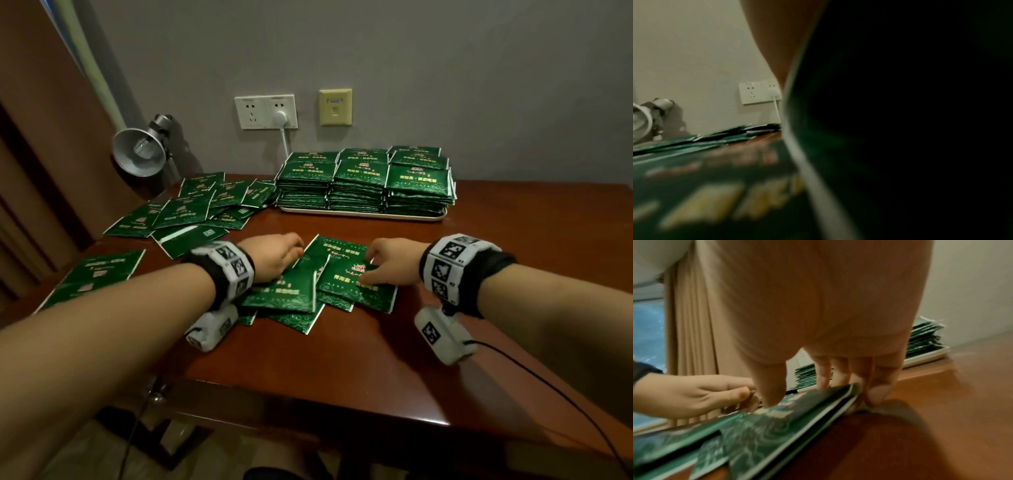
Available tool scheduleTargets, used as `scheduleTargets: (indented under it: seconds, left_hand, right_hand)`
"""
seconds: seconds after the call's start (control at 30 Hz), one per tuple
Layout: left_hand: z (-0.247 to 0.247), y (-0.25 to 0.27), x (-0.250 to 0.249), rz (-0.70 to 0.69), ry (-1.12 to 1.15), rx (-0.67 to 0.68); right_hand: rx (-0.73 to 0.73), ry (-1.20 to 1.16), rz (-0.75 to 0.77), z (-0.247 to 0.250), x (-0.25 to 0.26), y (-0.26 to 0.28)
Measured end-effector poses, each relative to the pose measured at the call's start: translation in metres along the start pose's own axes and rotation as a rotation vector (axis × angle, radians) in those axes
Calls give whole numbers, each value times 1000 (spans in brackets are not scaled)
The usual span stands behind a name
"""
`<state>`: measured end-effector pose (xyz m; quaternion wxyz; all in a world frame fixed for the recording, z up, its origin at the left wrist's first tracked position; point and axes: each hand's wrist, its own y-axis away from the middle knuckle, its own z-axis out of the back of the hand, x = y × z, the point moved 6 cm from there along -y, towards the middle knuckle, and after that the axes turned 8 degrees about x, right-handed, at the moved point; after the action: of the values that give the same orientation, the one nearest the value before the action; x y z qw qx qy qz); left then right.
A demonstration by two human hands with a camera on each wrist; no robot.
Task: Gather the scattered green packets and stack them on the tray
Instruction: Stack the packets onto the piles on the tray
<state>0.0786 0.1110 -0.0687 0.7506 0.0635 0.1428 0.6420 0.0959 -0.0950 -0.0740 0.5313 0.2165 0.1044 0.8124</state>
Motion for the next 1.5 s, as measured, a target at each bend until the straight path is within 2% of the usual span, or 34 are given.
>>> scheduleTargets:
  seconds: [0.03,0.1,0.17,0.23,0.3,0.37,0.43,0.53,0.77,0.9,1.03,1.2,1.37,1.5]
  left_hand:
    - [-2,-1,0,11,-58,-17]
    - [2,0,2,47,-10,-11]
    - [1,5,3,62,52,120]
    - [-4,14,4,78,-51,263]
    - [-12,22,10,105,-190,328]
    - [-20,25,13,120,-247,333]
    - [-23,25,14,103,-246,312]
    - [-24,25,13,67,-190,304]
    - [-11,31,9,49,-189,177]
    - [3,23,11,37,-136,58]
    - [12,14,8,38,-150,22]
    - [34,-5,6,22,-126,-45]
    - [79,-36,12,17,-125,-153]
    - [114,-75,26,72,-156,-191]
  right_hand:
    - [-19,17,-1,-1,1,0]
    - [-26,98,-11,-2,6,1]
    - [2,186,-13,-4,11,1]
    - [12,199,-24,-2,13,0]
    - [-5,192,-17,1,12,-1]
    - [-16,140,11,2,12,-1]
    - [11,95,25,-2,15,3]
    - [56,162,23,-11,21,5]
    - [-1,78,40,5,26,8]
    - [41,271,77,-8,27,13]
    - [27,420,50,-13,22,8]
    - [-61,551,58,11,12,4]
    - [-151,403,55,62,-6,-13]
    - [-251,387,14,115,-13,-40]
